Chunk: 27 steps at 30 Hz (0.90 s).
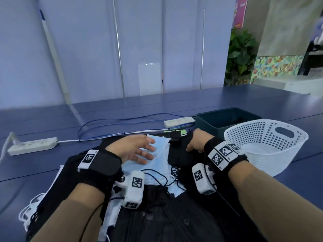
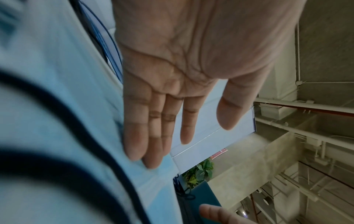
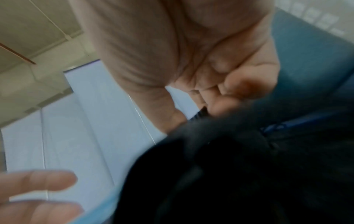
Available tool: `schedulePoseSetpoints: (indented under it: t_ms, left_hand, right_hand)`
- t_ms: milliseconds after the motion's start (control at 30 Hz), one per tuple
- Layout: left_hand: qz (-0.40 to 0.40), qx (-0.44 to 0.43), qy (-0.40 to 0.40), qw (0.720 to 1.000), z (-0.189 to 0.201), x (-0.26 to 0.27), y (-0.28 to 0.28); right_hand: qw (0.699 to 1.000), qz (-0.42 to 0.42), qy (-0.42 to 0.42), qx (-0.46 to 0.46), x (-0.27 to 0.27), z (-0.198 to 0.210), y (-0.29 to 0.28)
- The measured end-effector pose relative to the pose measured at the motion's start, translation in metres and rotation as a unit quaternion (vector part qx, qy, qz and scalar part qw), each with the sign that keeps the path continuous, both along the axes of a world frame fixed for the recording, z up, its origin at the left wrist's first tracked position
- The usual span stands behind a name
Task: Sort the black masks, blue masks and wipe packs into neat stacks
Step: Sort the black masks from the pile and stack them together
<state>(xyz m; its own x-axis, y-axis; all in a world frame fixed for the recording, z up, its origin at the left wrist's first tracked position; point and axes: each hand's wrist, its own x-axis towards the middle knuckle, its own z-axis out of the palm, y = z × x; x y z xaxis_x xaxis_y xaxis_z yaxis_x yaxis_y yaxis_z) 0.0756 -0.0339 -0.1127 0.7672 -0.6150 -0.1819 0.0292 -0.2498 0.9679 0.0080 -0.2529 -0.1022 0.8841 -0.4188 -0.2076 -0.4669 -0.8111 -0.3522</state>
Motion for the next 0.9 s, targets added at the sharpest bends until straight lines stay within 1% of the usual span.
schedulePoseSetpoints:
  t_ms: [33, 100, 167, 200, 233, 300, 333, 367, 400, 433, 467, 500, 533, 567, 600, 667, 700, 733, 767, 800, 833, 900]
  left_hand:
    - [0.003, 0.001, 0.0, 1.0, 0.0, 0.0, 0.002]
    - [0.003, -0.001, 0.001, 1.0, 0.002, -0.003, 0.004]
    - [0.0, -0.001, -0.008, 1.0, 0.005, -0.007, 0.001]
    - [-0.002, 0.0, -0.017, 1.0, 0.007, -0.009, -0.001]
    - [-0.006, 0.0, -0.023, 1.0, 0.008, -0.01, -0.004]
    - [-0.014, -0.014, -0.022, 1.0, 0.011, -0.013, -0.011]
    - [-0.021, -0.029, -0.012, 0.999, 0.012, -0.016, -0.014]
    - [-0.03, -0.051, 0.003, 0.998, 0.012, -0.017, -0.018]
    - [-0.038, -0.083, 0.022, 0.996, 0.013, -0.019, -0.021]
    - [-0.039, -0.127, 0.048, 0.99, 0.012, -0.021, -0.023]
    - [-0.035, -0.176, 0.076, 0.981, 0.013, -0.023, -0.025]
    - [-0.033, -0.221, 0.097, 0.97, 0.014, -0.023, -0.026]
    - [-0.03, -0.25, 0.103, 0.962, 0.016, -0.022, -0.026]
    - [-0.02, -0.262, 0.09, 0.961, 0.018, -0.02, -0.025]
    - [0.005, -0.254, 0.057, 0.966, 0.02, -0.019, -0.022]
    - [0.086, -0.193, -0.032, 0.977, 0.021, -0.013, -0.015]
    - [0.122, -0.164, -0.063, 0.977, 0.019, -0.01, -0.011]
    - [0.147, -0.146, -0.078, 0.975, 0.017, -0.008, -0.008]
    - [0.166, -0.134, -0.078, 0.974, 0.015, -0.006, -0.006]
    - [0.18, -0.129, -0.068, 0.973, 0.013, -0.004, -0.005]
    - [0.194, -0.13, -0.056, 0.971, 0.011, -0.003, -0.005]
    - [0.215, -0.141, -0.039, 0.966, 0.012, -0.002, -0.009]
  right_hand:
    - [1.0, -0.005, -0.006, 0.008, -0.001, -0.001, -0.001]
    - [0.992, -0.022, -0.066, 0.102, -0.002, -0.004, -0.009]
    - [0.964, -0.031, -0.162, 0.209, -0.004, -0.009, -0.016]
    - [0.942, -0.018, -0.21, 0.262, -0.005, -0.007, -0.016]
    - [0.913, 0.008, -0.253, 0.319, -0.007, -0.004, -0.015]
    - [0.837, 0.08, -0.318, 0.439, -0.014, 0.009, -0.003]
    - [0.795, 0.112, -0.331, 0.496, -0.018, 0.017, 0.004]
    - [0.76, 0.139, -0.333, 0.54, -0.023, 0.024, 0.011]
    - [0.736, 0.164, -0.334, 0.566, -0.026, 0.029, 0.017]
    - [0.721, 0.184, -0.332, 0.579, -0.029, 0.031, 0.024]
    - [0.718, 0.194, -0.334, 0.579, -0.03, 0.031, 0.027]
    - [0.734, 0.198, -0.336, 0.556, -0.03, 0.031, 0.029]
    - [0.761, 0.194, -0.335, 0.521, -0.029, 0.029, 0.027]
    - [0.795, 0.18, -0.32, 0.483, -0.028, 0.027, 0.024]
    - [0.832, 0.153, -0.288, 0.45, -0.026, 0.023, 0.019]
    - [0.905, 0.065, -0.189, 0.377, -0.02, 0.013, 0.005]
    - [0.936, 0.024, -0.145, 0.321, -0.018, 0.006, -0.001]
    - [0.962, -0.002, -0.111, 0.25, -0.014, 0.0, -0.007]
    - [0.982, -0.009, -0.081, 0.17, -0.012, -0.005, -0.01]
    - [0.994, 0.001, -0.052, 0.098, -0.011, -0.007, -0.011]
    - [0.998, 0.014, -0.024, 0.051, -0.01, -0.008, -0.01]
    - [1.0, 0.015, 0.012, 0.004, -0.005, -0.009, -0.007]
